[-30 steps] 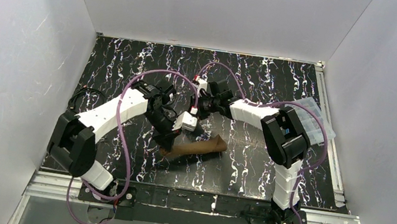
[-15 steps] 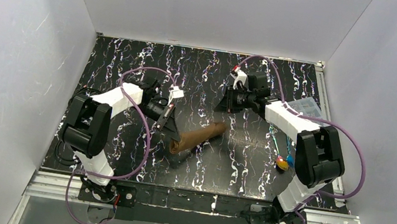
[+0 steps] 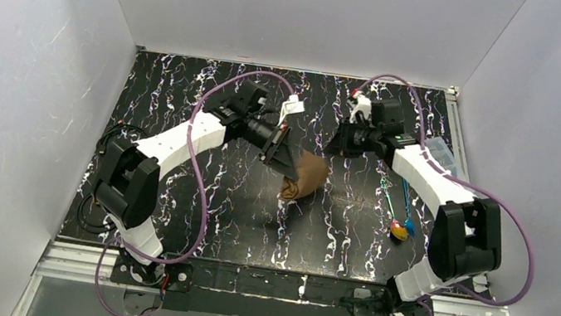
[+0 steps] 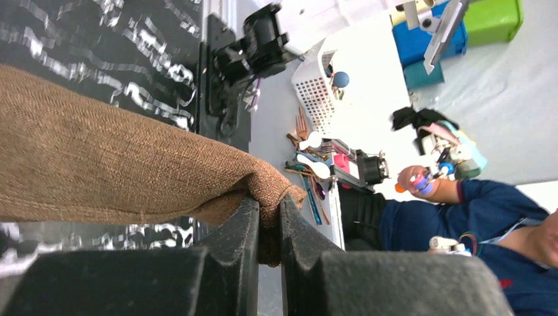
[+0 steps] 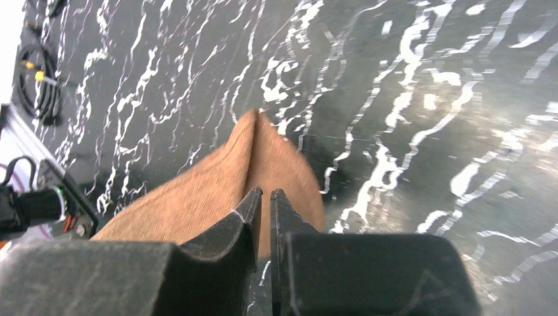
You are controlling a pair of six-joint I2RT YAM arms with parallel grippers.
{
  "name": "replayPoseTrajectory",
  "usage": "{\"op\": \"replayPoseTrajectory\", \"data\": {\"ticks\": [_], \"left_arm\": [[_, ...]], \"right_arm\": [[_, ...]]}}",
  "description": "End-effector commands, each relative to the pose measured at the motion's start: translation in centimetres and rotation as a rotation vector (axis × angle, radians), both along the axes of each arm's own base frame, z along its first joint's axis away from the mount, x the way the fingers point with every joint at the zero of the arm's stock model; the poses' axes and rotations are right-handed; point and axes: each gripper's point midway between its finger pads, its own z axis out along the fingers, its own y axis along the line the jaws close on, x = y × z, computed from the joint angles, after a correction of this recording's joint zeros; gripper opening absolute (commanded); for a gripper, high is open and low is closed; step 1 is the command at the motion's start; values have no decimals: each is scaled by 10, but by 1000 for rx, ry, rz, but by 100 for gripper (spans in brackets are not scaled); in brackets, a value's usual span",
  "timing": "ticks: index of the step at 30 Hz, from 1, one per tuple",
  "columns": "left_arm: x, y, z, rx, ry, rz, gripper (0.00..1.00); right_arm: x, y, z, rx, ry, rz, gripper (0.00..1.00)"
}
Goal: Fold the napkin into a case and place the utensils inside
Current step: Turn over the smaller rectangle-folded napkin at the center of the board.
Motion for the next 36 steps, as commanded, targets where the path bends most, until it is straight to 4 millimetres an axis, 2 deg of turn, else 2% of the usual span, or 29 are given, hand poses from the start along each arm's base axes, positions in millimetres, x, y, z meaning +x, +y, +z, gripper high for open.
{"op": "replayPoseTrajectory", "data": {"ticks": [1,2,4,6,8,9,10,13,15,16,18,21,24,27,30,36], "left_arm": [[-1,-25,54,-70,-2,-37,0],[1,-32,60,-90,4,-31,0],[5,-45,67,-134,-19,-18,0],[4,-47,57,-121,13,-4,0],[5,-33,29,-89,56,20,0],[7,-22,10,-69,82,43,0],[9,-8,-19,-30,141,80,0],[19,27,-75,57,278,176,0],[13,47,-105,169,310,205,0],[6,54,-112,193,296,178,0],[4,61,-121,216,330,178,0],[15,70,-131,246,329,241,0],[25,81,-135,240,350,292,0],[24,88,-142,250,381,300,0],[20,92,-153,292,383,300,0],[27,104,-174,397,381,363,2]], "right_arm": [[27,-36,57,-13,-167,-146,18],[31,-43,69,-15,-199,-174,18],[36,-57,78,-32,-222,-222,19],[38,-63,82,-41,-235,-247,19],[36,-59,78,-22,-217,-234,19],[34,-55,75,-5,-199,-216,19],[31,-51,69,12,-172,-198,19],[21,-36,55,87,-119,-166,19],[11,-24,48,115,-99,-131,19],[6,-14,45,121,-97,-104,19],[-5,5,35,113,-78,-54,19],[-19,29,22,152,-29,9,19],[-29,55,17,212,-13,78,19],[-42,82,9,258,33,176,19],[-55,100,-7,275,87,248,19],[-69,126,-36,365,190,288,17]]}}
